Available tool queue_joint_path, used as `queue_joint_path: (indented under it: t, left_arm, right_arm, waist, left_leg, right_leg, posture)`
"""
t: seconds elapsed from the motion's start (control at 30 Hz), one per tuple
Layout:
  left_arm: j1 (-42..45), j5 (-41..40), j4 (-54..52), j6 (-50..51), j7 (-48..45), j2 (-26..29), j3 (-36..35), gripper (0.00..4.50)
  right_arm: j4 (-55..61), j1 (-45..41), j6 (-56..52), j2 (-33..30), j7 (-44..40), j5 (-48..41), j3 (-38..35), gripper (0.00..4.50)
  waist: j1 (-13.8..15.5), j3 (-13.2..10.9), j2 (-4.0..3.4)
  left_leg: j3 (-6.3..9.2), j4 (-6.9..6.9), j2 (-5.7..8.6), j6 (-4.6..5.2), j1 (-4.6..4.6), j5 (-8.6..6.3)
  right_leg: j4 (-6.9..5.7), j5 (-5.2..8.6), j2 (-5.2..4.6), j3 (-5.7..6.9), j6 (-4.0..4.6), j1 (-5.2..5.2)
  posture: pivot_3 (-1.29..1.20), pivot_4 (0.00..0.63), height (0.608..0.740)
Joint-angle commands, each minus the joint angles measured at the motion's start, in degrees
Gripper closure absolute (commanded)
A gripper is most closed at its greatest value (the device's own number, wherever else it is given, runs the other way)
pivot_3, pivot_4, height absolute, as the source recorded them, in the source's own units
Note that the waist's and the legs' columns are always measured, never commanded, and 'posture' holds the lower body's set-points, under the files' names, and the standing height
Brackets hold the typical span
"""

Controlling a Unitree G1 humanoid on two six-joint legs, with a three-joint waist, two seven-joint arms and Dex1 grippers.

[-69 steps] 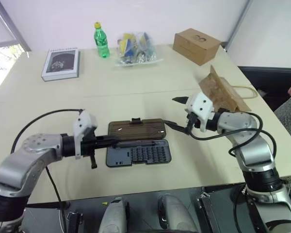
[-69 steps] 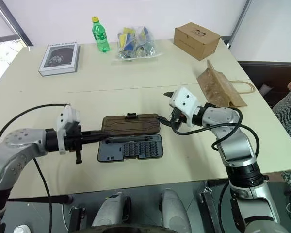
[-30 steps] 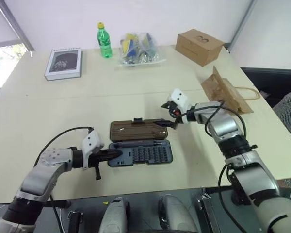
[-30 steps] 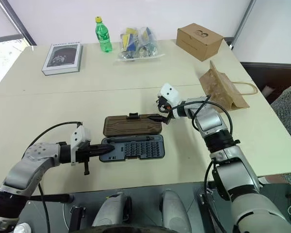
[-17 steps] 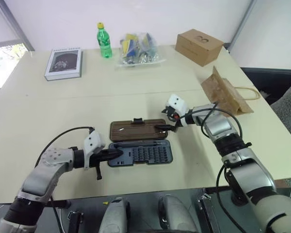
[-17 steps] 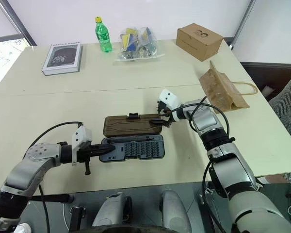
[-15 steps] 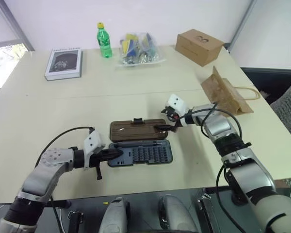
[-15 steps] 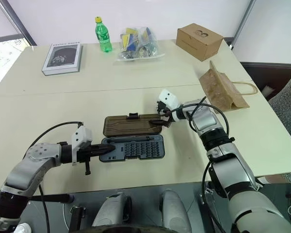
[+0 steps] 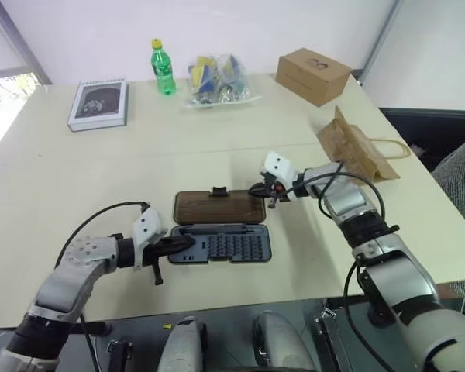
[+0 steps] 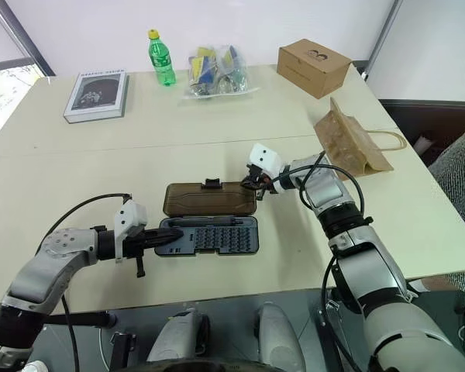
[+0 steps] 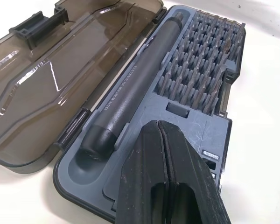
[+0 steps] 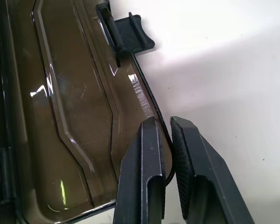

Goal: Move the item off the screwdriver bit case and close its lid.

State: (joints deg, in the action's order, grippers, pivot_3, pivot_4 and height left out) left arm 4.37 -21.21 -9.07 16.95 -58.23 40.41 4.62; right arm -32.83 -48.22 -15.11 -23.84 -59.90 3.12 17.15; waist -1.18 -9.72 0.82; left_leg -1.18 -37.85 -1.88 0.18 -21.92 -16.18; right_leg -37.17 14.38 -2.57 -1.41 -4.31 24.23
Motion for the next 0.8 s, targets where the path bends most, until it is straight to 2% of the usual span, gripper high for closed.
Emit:
queue_joint_path:
  t: [0.03,0.23,0.4,0.6,0.8]
  left_arm:
    - [-0.5,2.6,3.0,0.9,0.6,0.1,1.3,4.50]
    - [0.0,2.7,3.6,0.5,0.5,0.0,1.6,4.50]
    - [0.2,2.8,3.7,0.6,0.5,-0.1,1.9,4.50]
    - [0.8,2.7,4.2,0.8,0.2,0.2,1.8,4.50]
    - [1.7,2.6,5.2,1.0,-0.5,0.4,2.0,4.50]
  right_arm:
    - [3.2,1.9,8.7,-1.7,1.9,3.8,2.2,4.42]
    - [9.5,4.6,21.5,-4.2,8.1,8.2,1.7,4.42]
    - [17.4,9.2,27.8,-7.1,14.1,11.4,-0.1,4.42]
    - [34.0,18.5,28.7,-9.1,19.5,10.0,-5.6,4.42]
    - [44.9,24.0,27.9,-11.1,19.6,9.9,-7.9,4.42]
  waist:
    - [0.0,0.0,0.00]
    - [0.0,0.0,0.00]
    - [0.1,0.0,0.00]
    - [0.3,0.0,0.00]
    - [0.4,0.0,0.01]
  left_leg:
    - [0.00,0.00,0.00,0.00,0.00,0.00]
    - [-0.01,0.00,0.01,0.00,0.00,0.00]
    - [-0.01,0.00,0.01,0.00,-0.01,0.00]
    - [-0.01,0.00,0.02,0.00,-0.06,0.00]
    - [-0.01,-0.01,0.02,0.00,-0.08,0.00]
  right_leg:
    - [0.00,0.00,0.00,0.00,0.00,0.00]
    - [0.00,0.00,-0.01,0.00,-0.01,0.00]
    - [0.01,0.01,-0.01,-0.01,0.01,0.01]
    - [0.03,0.01,-0.02,-0.01,0.02,0.04]
    - [0.03,0.02,0.00,-0.01,0.03,0.05]
  posture:
    - [0.00,0.150,0.740]
    - [0.00,0.150,0.740]
    - [0.00,0.150,0.740]
    - [0.00,0.150,0.740]
    - [0.00,0.150,0.740]
